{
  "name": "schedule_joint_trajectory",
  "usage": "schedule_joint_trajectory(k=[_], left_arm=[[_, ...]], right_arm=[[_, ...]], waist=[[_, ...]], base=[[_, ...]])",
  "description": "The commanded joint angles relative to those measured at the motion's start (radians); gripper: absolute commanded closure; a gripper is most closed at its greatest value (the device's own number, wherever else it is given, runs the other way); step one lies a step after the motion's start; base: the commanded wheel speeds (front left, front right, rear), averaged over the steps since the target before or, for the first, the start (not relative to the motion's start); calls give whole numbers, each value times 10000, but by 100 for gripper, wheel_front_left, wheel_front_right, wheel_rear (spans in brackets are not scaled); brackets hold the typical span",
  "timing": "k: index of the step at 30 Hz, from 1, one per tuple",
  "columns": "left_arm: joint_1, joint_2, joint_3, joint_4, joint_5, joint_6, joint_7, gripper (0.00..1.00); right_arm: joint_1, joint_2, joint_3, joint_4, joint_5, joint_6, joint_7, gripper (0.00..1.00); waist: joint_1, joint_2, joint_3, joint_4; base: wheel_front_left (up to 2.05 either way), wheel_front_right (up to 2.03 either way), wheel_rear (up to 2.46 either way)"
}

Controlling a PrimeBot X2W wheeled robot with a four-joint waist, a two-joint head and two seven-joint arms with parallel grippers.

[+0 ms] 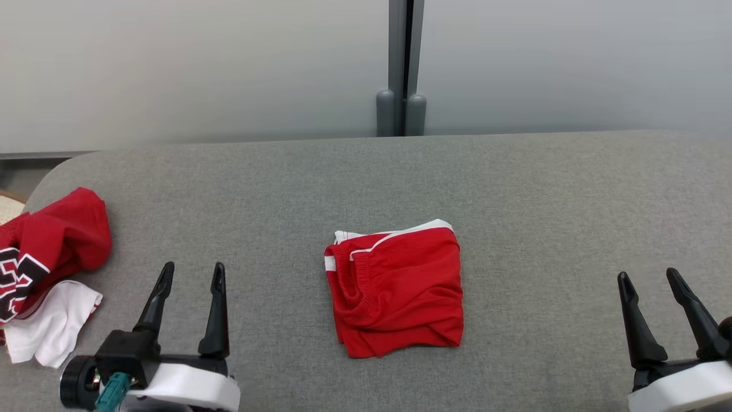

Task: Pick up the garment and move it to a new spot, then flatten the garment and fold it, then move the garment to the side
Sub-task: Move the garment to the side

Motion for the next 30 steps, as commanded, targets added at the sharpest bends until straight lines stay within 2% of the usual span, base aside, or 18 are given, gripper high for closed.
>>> schedule_joint_trajectory(k=[1,6,10,15,20,21,22,23,30], left_arm=[[-370,1,-60,-67,170,24,-80,0],[-1181,-363,-288,-86,147,-93,-347,0],[-1830,-705,-426,64,144,-200,-611,0],[-2199,-923,-421,324,94,-287,-769,0],[-2382,-1061,-319,498,165,-406,-840,0],[-2410,-1073,-286,517,177,-426,-847,0],[-2446,-1084,-244,478,204,-438,-852,0],[-2460,-1095,-202,445,240,-462,-845,0],[-2410,-1083,16,364,547,-663,-850,0]], right_arm=[[-259,-71,-16,187,93,-3,55,0],[-1098,-261,270,1074,282,-2,200,0],[-1923,-283,914,1984,546,-3,314,0],[-2573,-201,1631,3055,806,-2,421,0],[-2942,-74,2175,4237,1102,-3,1054,0],[-2999,-60,2243,4343,1161,-3,1088,19],[-3040,-57,2317,4453,1217,-3,1186,57],[-3035,-78,2444,4529,1244,-2,1296,100],[-3320,-493,2769,4162,997,-13,1116,100]], waist=[[0,-1,325,296],[0,-1,1243,1047],[0,-1,1912,1704],[0,-1,2260,2152],[0,-1,2418,2398],[0,-1,2422,2406],[0,-1,2429,2409],[0,-1,2438,2394],[0,-1,2509,1773]], base=[[0,0,0],[0,0,0],[0,0,0],[0,0,0],[0,0,0],[0,0,0],[0,0,0],[0,0,0],[0,0,0]])
